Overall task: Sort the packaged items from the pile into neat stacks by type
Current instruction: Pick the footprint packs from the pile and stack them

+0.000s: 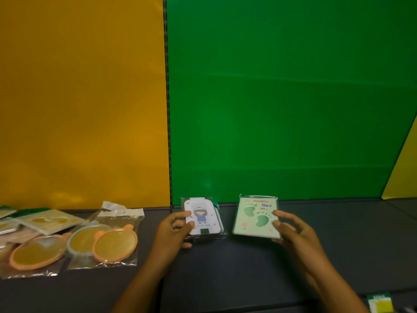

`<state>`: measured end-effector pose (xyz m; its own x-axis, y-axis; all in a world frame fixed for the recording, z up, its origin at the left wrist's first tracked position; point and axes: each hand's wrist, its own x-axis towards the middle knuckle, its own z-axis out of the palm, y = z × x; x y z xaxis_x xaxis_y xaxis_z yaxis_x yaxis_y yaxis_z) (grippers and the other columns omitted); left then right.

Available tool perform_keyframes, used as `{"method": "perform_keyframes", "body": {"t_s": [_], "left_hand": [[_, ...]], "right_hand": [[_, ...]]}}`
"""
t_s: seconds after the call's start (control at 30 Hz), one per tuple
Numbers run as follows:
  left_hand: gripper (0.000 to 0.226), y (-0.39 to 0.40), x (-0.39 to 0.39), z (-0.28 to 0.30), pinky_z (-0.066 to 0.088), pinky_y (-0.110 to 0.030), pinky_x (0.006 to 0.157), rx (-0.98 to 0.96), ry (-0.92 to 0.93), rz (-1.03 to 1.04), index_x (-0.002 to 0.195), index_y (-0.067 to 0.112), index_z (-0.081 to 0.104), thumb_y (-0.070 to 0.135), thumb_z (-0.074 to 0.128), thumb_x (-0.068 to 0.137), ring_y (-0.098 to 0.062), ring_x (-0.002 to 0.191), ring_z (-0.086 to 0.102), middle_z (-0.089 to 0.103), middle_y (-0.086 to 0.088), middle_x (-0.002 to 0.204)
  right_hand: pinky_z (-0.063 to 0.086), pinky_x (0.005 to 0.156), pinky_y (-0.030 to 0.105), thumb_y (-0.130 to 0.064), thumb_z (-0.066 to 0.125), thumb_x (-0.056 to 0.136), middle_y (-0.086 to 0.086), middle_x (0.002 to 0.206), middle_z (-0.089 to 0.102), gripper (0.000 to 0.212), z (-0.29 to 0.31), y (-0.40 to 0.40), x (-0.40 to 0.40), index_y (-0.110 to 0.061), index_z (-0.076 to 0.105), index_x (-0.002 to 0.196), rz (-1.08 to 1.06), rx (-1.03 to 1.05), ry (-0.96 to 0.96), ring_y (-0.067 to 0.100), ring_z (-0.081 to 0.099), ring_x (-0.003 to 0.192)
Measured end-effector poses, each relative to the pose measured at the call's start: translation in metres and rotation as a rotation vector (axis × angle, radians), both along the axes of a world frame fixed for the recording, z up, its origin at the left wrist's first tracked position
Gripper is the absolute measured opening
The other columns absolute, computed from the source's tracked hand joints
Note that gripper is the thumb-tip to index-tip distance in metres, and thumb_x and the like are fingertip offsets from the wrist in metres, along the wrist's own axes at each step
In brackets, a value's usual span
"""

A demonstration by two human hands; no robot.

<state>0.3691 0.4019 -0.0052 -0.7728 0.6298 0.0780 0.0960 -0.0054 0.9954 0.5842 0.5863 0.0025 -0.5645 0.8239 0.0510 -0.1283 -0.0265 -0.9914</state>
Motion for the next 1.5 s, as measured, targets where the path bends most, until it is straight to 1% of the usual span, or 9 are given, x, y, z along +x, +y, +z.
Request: {"method": "perform_keyframes", "body": {"t_s": [0.1,0.4,0.5,0.63,0.8,1.0,1.17,1.37,1.5], "left_hand": [[0.024,0.024,-0.013,-0.007,0.050,-0.016,0.047,-0.069,0.073,-0.004,0.113,0.006,0.058,0.005,0.061,0.089,-0.009,0.067,0.066,0.068,-0.015,0.090],[0.026,0.053,-0.039,-0.029,0.052,-0.012,0.063,-0.309,0.431,-0.014,0.117,0.014,0.060,0.019,0.060,0.091,-0.006,0.077,0.062,0.068,-0.006,0.098],[0.033,0.055,-0.043,-0.036,0.046,-0.022,0.086,-0.445,0.628,0.013,0.123,0.024,0.058,0.036,0.056,0.092,-0.012,0.104,0.052,0.060,-0.001,0.110],[0.042,0.056,-0.045,-0.039,0.039,-0.023,0.088,-0.644,0.772,0.001,0.131,0.035,0.049,0.051,0.049,0.091,-0.014,0.115,0.039,0.045,-0.001,0.121],[0.047,0.060,-0.041,-0.033,0.039,-0.026,0.094,-0.689,0.827,0.020,0.134,0.031,0.046,0.050,0.050,0.091,-0.016,0.120,0.040,0.044,-0.002,0.129],[0.029,0.081,-0.015,-0.013,0.043,-0.025,0.084,-0.452,0.997,0.126,0.116,0.026,0.062,0.027,0.063,0.087,-0.016,0.106,0.053,0.056,0.002,0.113],[0.033,0.106,0.015,-0.008,0.045,-0.026,0.088,-0.511,1.035,0.151,0.123,0.029,0.054,0.037,0.053,0.092,-0.013,0.108,0.052,0.055,0.005,0.120],[0.045,0.125,0.040,-0.006,0.045,-0.031,0.093,-0.713,1.038,0.234,0.133,0.028,0.046,0.048,0.045,0.093,-0.018,0.115,0.049,0.051,0.001,0.129],[0.044,0.123,0.049,-0.005,0.045,-0.029,0.089,-0.749,1.048,0.278,0.133,0.026,0.047,0.046,0.044,0.094,-0.018,0.110,0.053,0.051,0.000,0.129]], "right_hand": [[0.058,0.072,0.031,-0.007,0.062,0.090,0.009,0.097,0.076,0.028,-0.001,0.011,-0.004,-0.017,0.064,0.117,-0.011,0.006,-0.018,0.023,0.073,0.091],[0.061,0.073,0.030,-0.008,0.061,0.090,0.008,0.094,0.077,0.029,-0.006,0.040,-0.023,-0.018,0.063,0.117,-0.025,0.051,-0.078,0.022,0.073,0.091],[0.061,0.077,0.034,-0.007,0.061,0.090,0.007,0.094,0.077,0.029,-0.009,0.045,-0.029,-0.018,0.063,0.117,-0.021,0.053,-0.089,0.023,0.073,0.091],[0.057,0.079,0.037,-0.007,0.061,0.091,0.008,0.094,0.076,0.028,-0.008,0.054,-0.029,-0.018,0.063,0.116,-0.020,0.067,-0.106,0.024,0.072,0.094],[0.057,0.075,0.035,-0.008,0.060,0.091,0.007,0.093,0.076,0.026,-0.007,0.065,-0.021,-0.022,0.064,0.114,-0.001,0.096,-0.137,0.023,0.071,0.091],[0.055,0.075,0.036,-0.007,0.059,0.092,0.011,0.092,0.076,0.026,-0.016,0.089,-0.003,-0.018,0.063,0.116,0.072,0.097,-0.194,0.024,0.071,0.092],[0.056,0.083,0.043,-0.007,0.057,0.094,0.007,0.090,0.077,0.023,-0.027,0.117,0.007,-0.021,0.063,0.111,0.153,0.115,-0.293,0.021,0.072,0.089],[0.051,0.060,0.021,-0.002,0.058,0.091,0.005,0.077,0.067,0.022,-0.044,0.149,-0.002,-0.015,0.063,0.108,0.228,0.307,-0.392,0.011,0.064,0.069],[0.043,0.071,0.031,-0.017,0.064,0.088,-0.006,0.074,0.052,0.024,-0.060,0.162,-0.009,-0.023,0.063,0.111,0.182,0.660,-0.571,0.016,0.053,0.079]]}}
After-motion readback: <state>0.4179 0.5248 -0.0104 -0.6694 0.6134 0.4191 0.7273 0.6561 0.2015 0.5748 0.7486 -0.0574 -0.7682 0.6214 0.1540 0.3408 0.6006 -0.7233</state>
